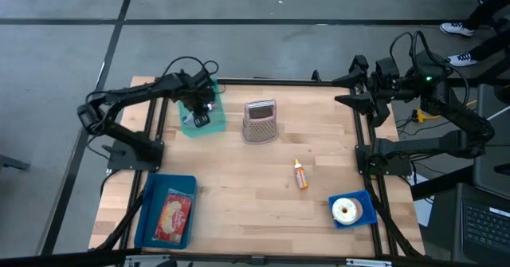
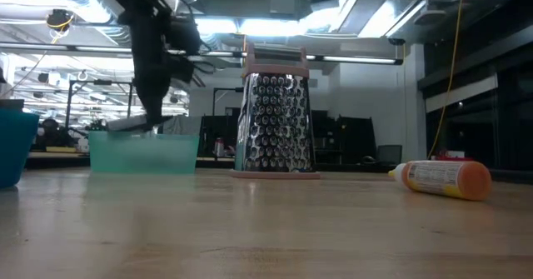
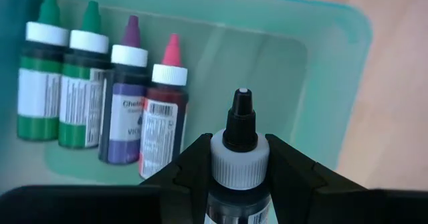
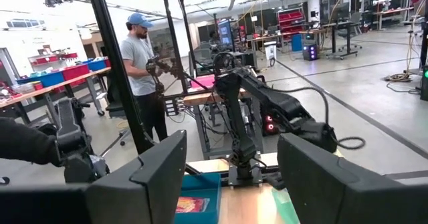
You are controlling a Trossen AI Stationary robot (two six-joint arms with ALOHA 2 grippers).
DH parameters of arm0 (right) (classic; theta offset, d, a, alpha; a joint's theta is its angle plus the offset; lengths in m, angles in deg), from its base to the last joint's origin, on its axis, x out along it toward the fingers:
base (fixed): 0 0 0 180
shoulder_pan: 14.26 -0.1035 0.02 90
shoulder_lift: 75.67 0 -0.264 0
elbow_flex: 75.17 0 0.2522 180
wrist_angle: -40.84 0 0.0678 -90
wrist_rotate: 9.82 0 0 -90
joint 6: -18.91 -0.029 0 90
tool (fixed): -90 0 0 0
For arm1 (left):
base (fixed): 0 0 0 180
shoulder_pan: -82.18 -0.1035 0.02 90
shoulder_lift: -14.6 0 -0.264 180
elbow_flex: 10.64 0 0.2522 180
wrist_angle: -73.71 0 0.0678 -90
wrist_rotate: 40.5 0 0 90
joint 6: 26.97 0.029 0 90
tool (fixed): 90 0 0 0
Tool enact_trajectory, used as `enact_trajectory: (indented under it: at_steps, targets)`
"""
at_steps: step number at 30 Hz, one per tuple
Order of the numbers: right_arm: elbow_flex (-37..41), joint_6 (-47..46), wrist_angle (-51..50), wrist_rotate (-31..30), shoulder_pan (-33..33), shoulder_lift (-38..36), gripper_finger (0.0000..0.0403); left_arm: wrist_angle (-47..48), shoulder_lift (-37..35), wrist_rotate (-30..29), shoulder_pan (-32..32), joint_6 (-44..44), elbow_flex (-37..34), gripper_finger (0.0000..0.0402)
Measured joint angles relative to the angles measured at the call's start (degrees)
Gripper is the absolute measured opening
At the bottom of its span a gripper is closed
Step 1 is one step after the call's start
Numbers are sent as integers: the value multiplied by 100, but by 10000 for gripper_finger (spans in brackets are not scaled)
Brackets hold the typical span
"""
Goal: Pick & Place Food Item
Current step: Put the black food coloring into the green bin
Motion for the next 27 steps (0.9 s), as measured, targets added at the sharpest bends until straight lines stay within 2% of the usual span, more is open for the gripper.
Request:
enact_trajectory:
  at_steps: [11, 25, 27]
  targets:
    - [0, -131, -7, 1, 0, 1, 232, -442, 885, -362, 107, 650, 0, 111]
    - [0, -179, -2, 2, 0, 30, 232, -949, 1041, -649, 96, 1081, 0, 111]
    - [0, -202, 4, 2, 0, 55, 232, -950, 1041, -663, 96, 1081, 0, 125]
